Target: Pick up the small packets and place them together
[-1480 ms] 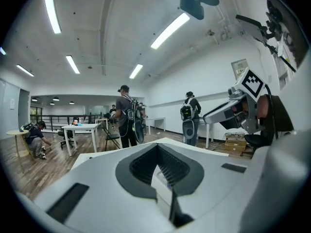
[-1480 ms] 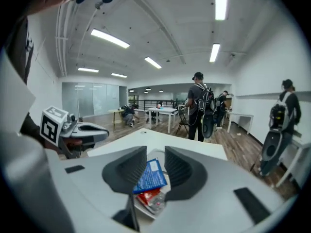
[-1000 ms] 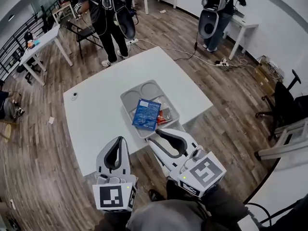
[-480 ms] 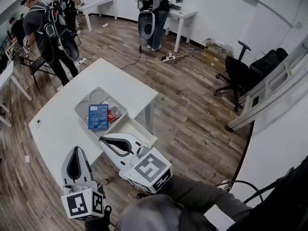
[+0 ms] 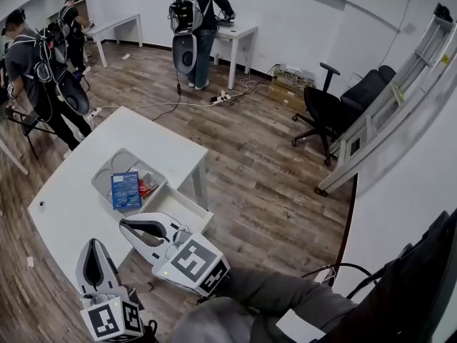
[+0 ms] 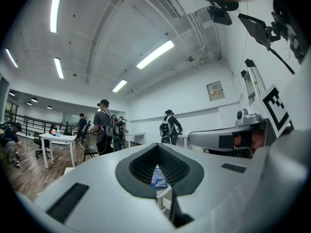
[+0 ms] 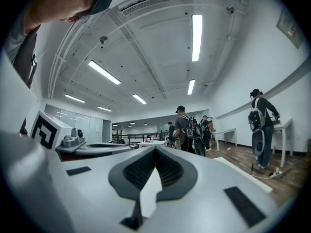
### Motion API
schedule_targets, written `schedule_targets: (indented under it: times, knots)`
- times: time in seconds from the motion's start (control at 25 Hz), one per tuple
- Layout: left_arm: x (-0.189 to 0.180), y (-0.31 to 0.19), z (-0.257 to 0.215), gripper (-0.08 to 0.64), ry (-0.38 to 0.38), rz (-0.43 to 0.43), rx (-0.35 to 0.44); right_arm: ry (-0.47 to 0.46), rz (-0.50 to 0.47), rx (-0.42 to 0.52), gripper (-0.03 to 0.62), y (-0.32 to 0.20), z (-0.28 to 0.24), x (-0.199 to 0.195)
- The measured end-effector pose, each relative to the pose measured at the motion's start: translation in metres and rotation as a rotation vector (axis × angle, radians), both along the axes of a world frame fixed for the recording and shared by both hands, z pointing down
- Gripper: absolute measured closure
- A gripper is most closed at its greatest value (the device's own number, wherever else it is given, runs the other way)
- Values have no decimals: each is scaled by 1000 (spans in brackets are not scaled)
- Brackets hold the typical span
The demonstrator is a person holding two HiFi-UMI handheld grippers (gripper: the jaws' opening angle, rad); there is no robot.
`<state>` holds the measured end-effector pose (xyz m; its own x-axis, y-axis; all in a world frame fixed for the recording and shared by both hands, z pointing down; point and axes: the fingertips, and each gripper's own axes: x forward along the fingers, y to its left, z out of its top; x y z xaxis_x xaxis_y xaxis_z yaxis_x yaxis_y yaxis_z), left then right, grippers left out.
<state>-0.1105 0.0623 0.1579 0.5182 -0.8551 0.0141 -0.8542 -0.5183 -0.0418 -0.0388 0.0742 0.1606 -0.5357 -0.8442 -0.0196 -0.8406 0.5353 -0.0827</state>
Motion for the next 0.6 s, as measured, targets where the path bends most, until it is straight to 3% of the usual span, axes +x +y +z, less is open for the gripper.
schedule_targets:
  times: [0.6]
  knots:
    - [10, -1, -6, 560, 4, 31, 20, 10, 24, 20, 589, 3, -10, 7]
